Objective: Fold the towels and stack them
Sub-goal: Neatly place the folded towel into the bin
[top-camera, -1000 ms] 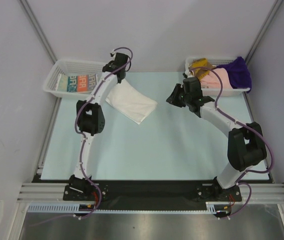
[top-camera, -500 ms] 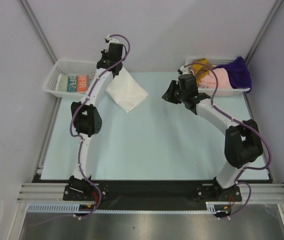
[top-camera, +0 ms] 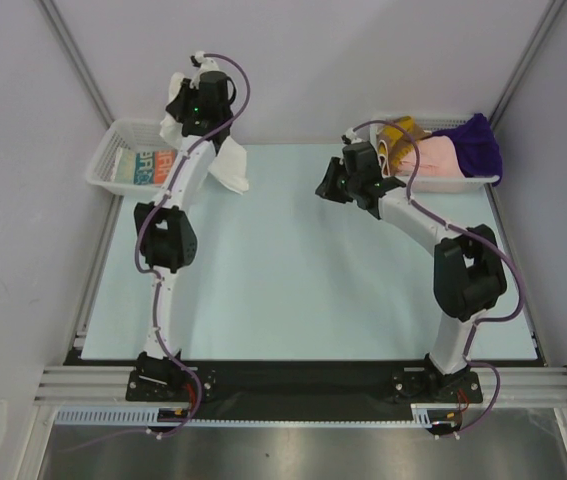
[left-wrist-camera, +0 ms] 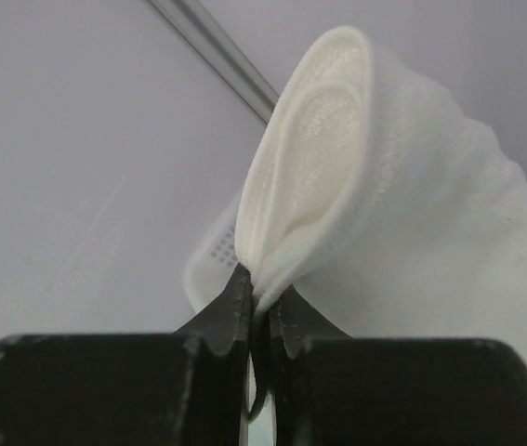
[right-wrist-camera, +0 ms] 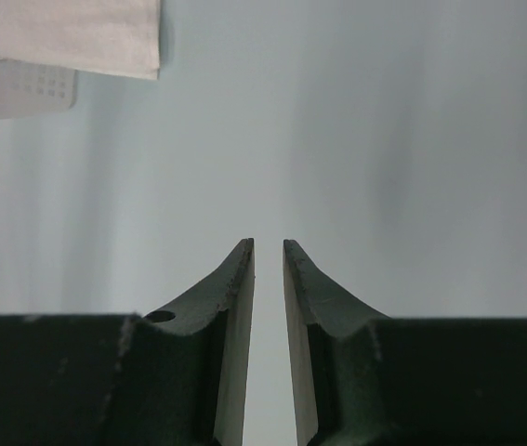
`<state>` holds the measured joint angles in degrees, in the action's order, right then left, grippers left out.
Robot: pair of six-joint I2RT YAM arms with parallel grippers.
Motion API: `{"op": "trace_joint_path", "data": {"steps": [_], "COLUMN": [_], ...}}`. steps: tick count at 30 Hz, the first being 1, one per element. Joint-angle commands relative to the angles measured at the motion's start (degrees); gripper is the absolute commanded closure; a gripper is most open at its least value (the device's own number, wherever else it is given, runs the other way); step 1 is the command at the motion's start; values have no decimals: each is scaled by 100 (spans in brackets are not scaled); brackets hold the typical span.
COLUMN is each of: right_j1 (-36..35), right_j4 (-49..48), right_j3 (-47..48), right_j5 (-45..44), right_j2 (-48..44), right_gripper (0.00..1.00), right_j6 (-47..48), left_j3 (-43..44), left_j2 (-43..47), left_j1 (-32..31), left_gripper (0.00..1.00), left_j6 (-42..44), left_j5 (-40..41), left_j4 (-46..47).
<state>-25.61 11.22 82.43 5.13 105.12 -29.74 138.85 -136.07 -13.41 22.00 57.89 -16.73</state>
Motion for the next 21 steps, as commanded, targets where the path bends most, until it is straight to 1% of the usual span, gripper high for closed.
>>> {"op": "trace_joint_path", "data": {"steps": [1,4,8,12,15,18,21], "right_j1": [-76,-94,-138,-199,-278,-322,-357], "right_j4": [64,152,161,231,222,222,284], "right_j3": [369,492,598,747,835,880,994], "right_j5": [-126,-135,-143,-143,-161,-196,-214], "right_j2": [105,166,245,377,439,500,562], "right_gripper": [75,75,75,76,76,75,76], "right_j6": [187,240,266,284,302,337,354], "left_j3": [20,-103,-279,-305,-314,-375,-323], "left_j2": [81,72,107,11,-60,-139,-271], "left_j1": [180,347,567,804,971,1033,1147], "left_gripper": [100,100,100,100,100,100,100], "left_j6": [753,771,621,700,631,691,674], "left_j5": [504,469,206,118,-110,-251,-427], "left_j4": [1092,1172,1172,1339,1409,1584,1559]}}
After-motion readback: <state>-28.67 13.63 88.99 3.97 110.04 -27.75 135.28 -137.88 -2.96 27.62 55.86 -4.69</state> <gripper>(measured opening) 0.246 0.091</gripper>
